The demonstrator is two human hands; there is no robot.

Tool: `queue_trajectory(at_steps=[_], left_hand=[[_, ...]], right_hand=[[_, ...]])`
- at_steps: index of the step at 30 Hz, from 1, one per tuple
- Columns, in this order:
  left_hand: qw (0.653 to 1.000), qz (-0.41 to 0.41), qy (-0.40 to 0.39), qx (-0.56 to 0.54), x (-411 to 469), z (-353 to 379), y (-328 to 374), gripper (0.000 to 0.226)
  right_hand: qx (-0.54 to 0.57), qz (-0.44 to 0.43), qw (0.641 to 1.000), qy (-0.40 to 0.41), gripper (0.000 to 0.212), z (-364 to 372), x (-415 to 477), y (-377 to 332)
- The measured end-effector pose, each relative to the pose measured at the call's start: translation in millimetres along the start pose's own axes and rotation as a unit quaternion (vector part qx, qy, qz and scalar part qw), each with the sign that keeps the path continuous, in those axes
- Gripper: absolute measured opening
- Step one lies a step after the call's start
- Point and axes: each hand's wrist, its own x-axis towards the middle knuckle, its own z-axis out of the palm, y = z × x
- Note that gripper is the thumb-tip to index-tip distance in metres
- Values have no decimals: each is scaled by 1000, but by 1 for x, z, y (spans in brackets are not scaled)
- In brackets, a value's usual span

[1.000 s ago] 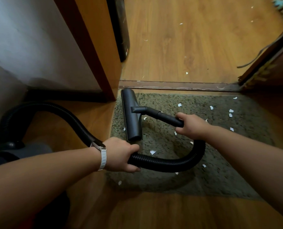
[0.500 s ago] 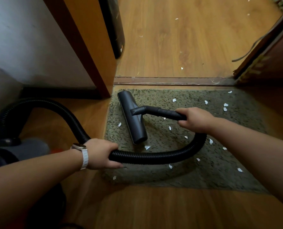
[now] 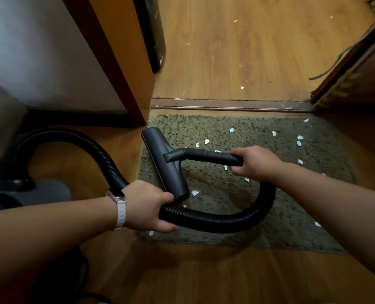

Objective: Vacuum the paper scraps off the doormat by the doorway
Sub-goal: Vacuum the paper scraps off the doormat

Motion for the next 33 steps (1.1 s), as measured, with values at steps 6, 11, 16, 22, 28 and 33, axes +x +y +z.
queue_trajectory(at_steps=[6,11,16,22,28,33], left_hand=[[999,27,-46,-2,-6,9,3,58],[988,12,-150,-24,-19,15,-27,70],[990,-31,-134,10,-30,18,-68,87],[993,-56,-103,26,-26,11,-58,85],[994,-34,-98,25,-15,8,-38,77],[994,-20,-108,27,-18,14,-35,72]], right_hand=[[-25,-45,998,-39,14,19,2,-13],[13,-32,998,-43,16,21,2,-13],[-11,-22,999,-22,13,17,3,-8],[-14,28,999,12,15,23,14,-5],[-54,16,998,2,24,27,19,-4],[-97,-47,994,-14,20,30,16,-14]])
